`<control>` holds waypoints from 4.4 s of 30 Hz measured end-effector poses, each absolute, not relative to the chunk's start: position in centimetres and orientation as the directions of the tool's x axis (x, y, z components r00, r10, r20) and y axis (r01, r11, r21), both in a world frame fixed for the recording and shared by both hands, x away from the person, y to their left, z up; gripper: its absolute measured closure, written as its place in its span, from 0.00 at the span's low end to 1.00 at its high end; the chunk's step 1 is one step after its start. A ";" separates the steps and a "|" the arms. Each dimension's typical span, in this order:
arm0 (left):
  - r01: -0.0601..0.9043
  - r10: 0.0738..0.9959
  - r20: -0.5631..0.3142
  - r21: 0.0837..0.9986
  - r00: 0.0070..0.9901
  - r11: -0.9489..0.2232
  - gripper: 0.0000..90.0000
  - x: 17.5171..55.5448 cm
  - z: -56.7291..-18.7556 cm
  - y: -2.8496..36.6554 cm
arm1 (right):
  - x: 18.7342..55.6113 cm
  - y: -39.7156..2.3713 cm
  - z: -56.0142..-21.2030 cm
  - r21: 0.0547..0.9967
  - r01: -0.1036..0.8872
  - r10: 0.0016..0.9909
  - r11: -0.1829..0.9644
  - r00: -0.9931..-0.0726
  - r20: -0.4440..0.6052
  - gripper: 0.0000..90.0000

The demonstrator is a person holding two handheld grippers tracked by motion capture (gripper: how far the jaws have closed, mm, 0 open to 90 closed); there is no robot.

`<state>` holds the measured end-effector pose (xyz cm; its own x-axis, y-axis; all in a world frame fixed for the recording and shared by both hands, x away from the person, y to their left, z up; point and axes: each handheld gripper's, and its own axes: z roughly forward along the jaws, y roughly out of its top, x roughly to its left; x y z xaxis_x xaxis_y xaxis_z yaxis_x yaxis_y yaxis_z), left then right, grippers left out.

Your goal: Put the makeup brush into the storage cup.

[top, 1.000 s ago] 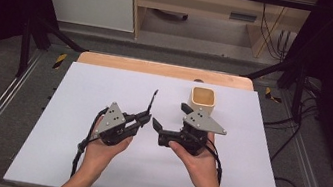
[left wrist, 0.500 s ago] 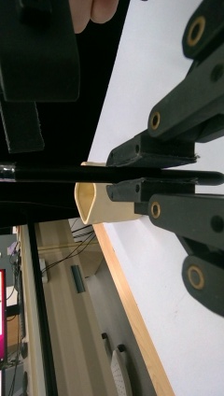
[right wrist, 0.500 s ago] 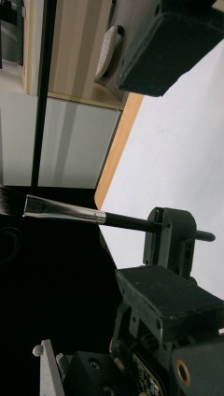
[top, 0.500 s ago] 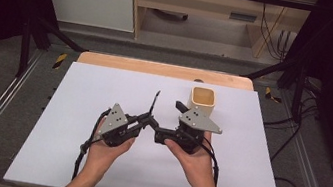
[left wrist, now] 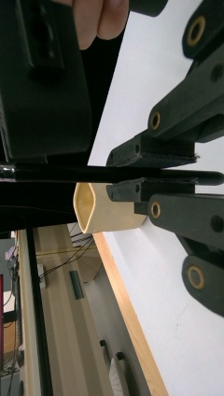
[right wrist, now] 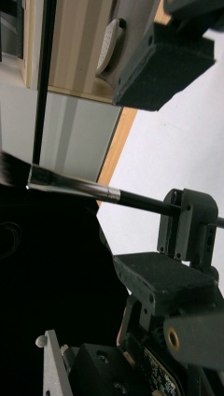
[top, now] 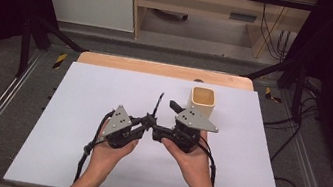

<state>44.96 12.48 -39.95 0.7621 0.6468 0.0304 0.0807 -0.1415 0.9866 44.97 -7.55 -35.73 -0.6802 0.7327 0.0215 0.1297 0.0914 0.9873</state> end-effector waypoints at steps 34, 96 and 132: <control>0.094 0.635 0.016 0.986 0.772 -0.138 0.93 44.8 -40.4 12.0 | 45.6 -7.1 -36.4 0.986 0.164 0.680 0.030 -0.726 0.100 0.79; 0.081 0.742 0.087 0.979 0.665 -0.188 0.14 45.4 -43.8 23.4 | 46.0 -16.4 -37.1 0.971 0.173 0.819 0.165 -0.573 -0.037 0.93; 0.044 0.755 0.040 0.995 0.654 -0.091 0.06 44.9 -44.5 26.8 | 50.3 -19.9 -32.7 0.971 0.181 0.869 0.154 -0.493 -0.046 0.93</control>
